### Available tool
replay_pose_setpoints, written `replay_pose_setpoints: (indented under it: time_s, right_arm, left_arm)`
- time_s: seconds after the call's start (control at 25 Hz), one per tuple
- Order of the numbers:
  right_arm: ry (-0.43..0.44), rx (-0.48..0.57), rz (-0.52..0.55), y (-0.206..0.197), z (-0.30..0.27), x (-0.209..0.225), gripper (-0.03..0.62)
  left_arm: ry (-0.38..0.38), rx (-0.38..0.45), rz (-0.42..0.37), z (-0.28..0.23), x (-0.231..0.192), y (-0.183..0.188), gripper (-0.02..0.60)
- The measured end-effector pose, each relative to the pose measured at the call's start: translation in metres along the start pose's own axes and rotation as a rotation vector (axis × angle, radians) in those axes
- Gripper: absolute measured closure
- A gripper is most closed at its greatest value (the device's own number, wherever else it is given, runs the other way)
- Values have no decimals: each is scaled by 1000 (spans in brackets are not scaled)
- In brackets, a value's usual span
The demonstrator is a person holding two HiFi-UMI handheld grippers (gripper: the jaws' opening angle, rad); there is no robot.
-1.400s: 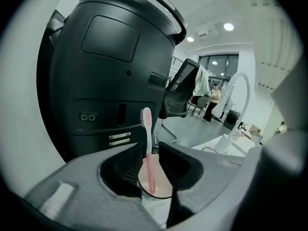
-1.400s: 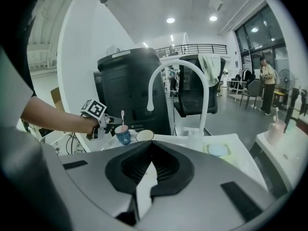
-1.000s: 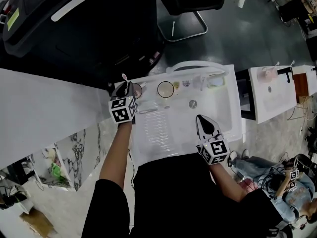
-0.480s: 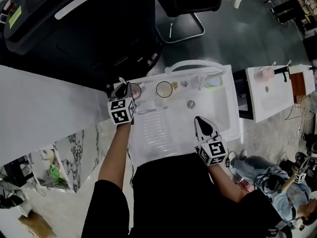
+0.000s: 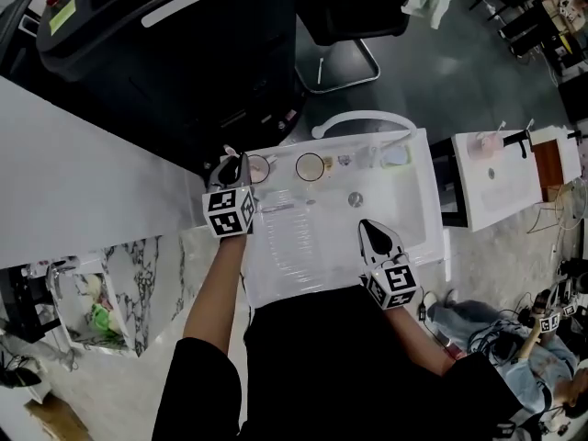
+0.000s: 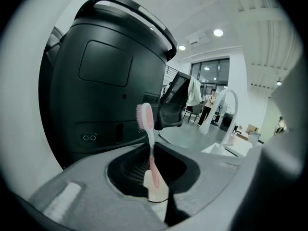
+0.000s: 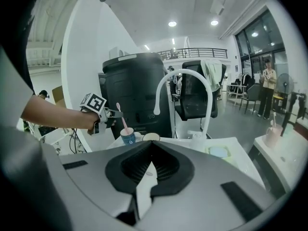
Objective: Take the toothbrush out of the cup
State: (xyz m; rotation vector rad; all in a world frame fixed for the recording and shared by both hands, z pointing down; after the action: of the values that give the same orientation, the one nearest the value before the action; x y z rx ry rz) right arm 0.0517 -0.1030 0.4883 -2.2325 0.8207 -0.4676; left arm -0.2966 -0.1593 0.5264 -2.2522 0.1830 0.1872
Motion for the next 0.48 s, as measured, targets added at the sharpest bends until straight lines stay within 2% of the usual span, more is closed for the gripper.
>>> replay_pose_setpoints:
  time_s: [0.48]
  right_arm:
    - [5,58,42,-5,28,-39,595]
  left_arm:
    - [-49,127,-19,82,17,8,540]
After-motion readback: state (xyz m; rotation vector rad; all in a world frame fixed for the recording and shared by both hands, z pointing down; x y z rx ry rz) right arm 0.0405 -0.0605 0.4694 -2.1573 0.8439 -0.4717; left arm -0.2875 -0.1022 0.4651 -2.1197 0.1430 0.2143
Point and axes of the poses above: the fingertips, and each gripper's own axes: z backward along the fingers, x to its right, y out of its top, the point moved 7 cm from there along z, backward along the fingers, and after that the axes turned 15 degrees about -x, right-handed, at the moved point
